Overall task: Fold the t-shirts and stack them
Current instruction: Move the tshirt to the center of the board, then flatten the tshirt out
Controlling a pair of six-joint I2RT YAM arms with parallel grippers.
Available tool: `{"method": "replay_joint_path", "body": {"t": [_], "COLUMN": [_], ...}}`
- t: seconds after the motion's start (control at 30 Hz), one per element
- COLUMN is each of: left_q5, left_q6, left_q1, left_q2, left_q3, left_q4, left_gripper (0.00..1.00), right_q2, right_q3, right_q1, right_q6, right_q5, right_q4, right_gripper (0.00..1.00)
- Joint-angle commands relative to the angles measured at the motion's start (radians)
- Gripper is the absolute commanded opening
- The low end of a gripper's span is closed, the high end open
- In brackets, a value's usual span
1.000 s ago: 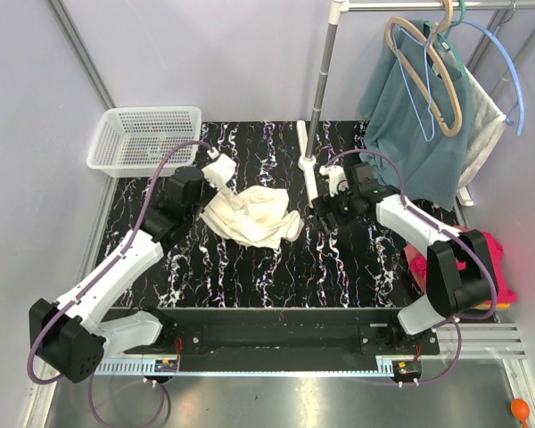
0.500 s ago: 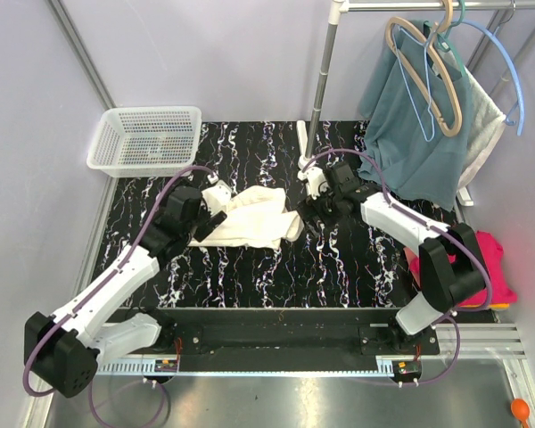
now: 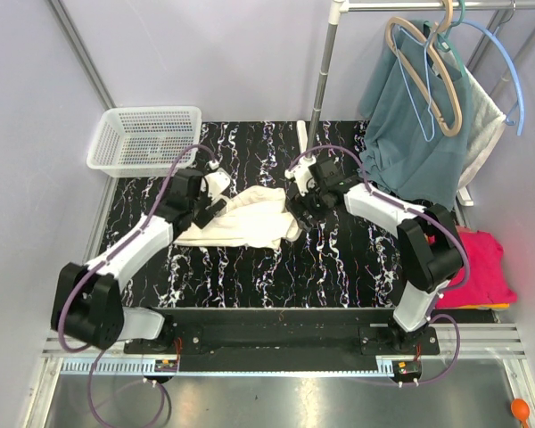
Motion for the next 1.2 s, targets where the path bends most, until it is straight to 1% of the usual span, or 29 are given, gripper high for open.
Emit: {"method": "replay_joint_path", "body": {"t": [0.0,0.07,0.1,0.2,0.23,0.3,0.33,0.53,0.97,1.17], "left_q5": [0.175,0.215,0.225,0.261,0.306,0.328,0.352,0.414,0.408,0.409], "left_q6": [0.0,0.011,0.017,0.027,0.027,0.028,0.028,0.025,0.031,0.039], "left_q1": [0.092,0.115,0.132,0.151,0.154,0.154,0.154,0.155,0.178,0.203], "left_q2": [0.1,0.152,0.167,0.213,0.216,0.222,0.224,0.248,0.307,0.336], "left_q3": [0.083,0.104,0.112,0.141,0.149,0.153,0.156,0.167,0.157,0.15], "left_q4": [0.078,0.078,0.079,0.061,0.056,0.043,0.039,0.013,0.039,0.05], "left_gripper": [0.98,0.96,0.92,0.86,0.81,0.79,0.76,0.69,0.63,0.52], "right_q2": [-0.005,-0.021,-0.022,-0.035,-0.036,-0.036,-0.035,-0.021,-0.025,-0.027], "right_q3": [0.006,-0.012,-0.017,-0.028,-0.032,-0.038,-0.038,-0.041,-0.051,-0.052], "right_q1": [0.022,0.023,0.023,0.023,0.02,0.023,0.023,0.023,0.023,0.023], "right_q6": [-0.019,-0.023,-0.026,-0.026,-0.026,-0.026,-0.024,-0.021,-0.024,-0.024], "right_q5": [0.025,0.028,0.034,0.037,0.037,0.037,0.038,0.045,0.054,0.054], "right_q4": [0.032,0.048,0.05,0.058,0.059,0.059,0.062,0.062,0.062,0.064], "right_gripper": [1.0,1.0,1.0,1.0,1.0,1.0,1.0,1.0,1.0,1.0]}}
